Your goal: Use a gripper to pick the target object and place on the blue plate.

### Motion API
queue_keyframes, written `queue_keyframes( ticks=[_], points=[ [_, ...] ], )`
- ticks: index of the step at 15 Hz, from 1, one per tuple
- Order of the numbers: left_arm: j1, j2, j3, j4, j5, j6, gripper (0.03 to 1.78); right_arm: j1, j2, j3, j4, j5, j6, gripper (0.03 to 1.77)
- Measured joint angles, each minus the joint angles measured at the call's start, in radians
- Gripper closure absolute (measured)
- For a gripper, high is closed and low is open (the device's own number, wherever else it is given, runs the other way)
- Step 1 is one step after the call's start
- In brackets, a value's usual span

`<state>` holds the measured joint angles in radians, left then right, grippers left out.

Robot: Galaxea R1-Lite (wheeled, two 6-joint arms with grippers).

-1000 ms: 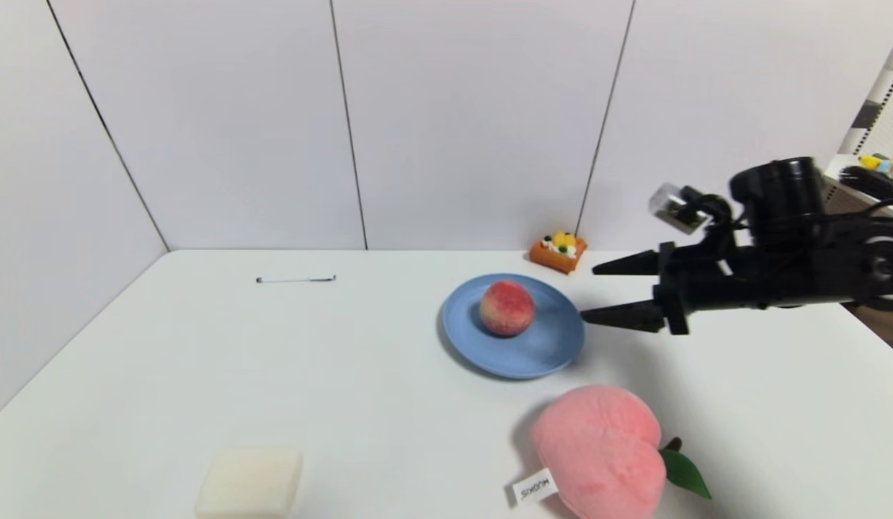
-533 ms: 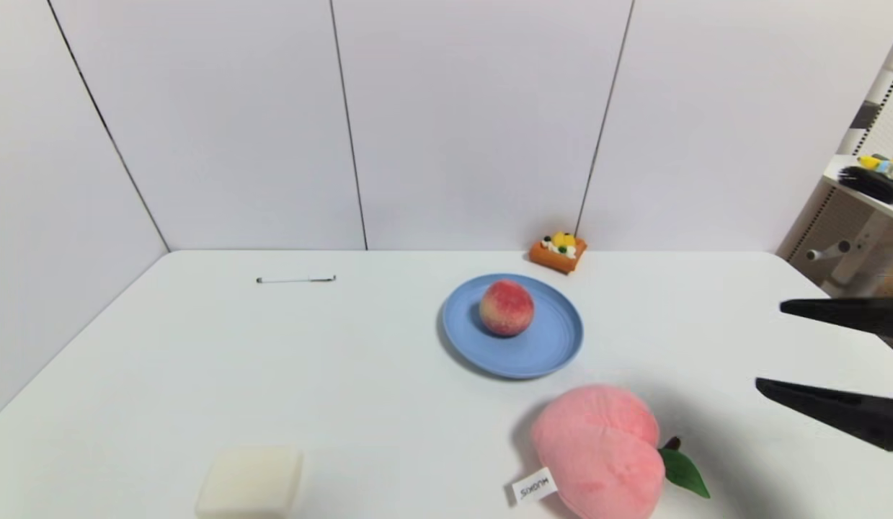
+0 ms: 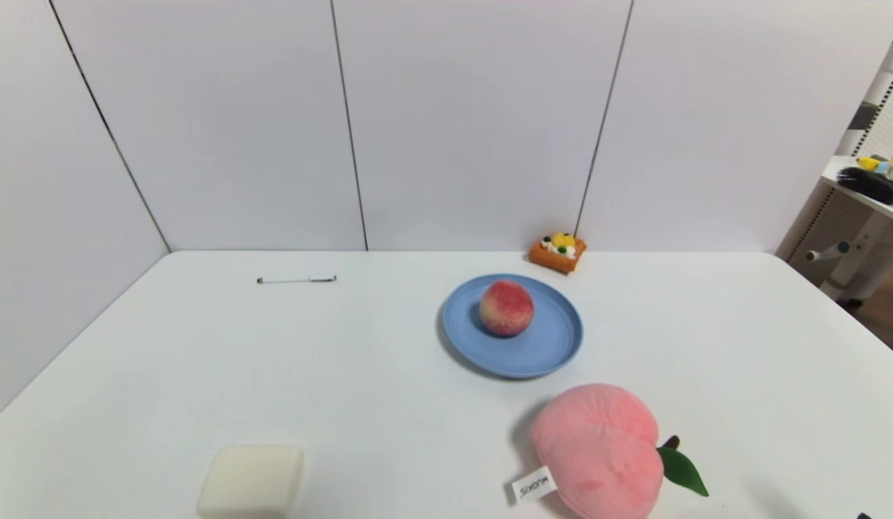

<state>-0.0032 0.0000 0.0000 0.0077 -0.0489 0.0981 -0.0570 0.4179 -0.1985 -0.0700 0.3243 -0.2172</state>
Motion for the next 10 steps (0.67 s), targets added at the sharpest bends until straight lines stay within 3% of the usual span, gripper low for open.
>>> queue_keyframes(
  ticks=[3, 8, 10],
  points=[
    [0.0, 0.0, 0.0, 0.0, 0.0, 0.0, 0.12, 0.072, -0.139, 0.136, -0.064, -0.119, 0.043, 0.11],
    [0.0, 0.0, 0.0, 0.0, 0.0, -0.001, 0.12, 0.065, -0.343, 0.191, -0.078, -0.139, 0.071, 0.11],
    [0.0, 0.0, 0.0, 0.0, 0.0, -0.001, 0.12, 0.064, -0.389, 0.195, -0.081, -0.186, 0.096, 0.11]
  ],
)
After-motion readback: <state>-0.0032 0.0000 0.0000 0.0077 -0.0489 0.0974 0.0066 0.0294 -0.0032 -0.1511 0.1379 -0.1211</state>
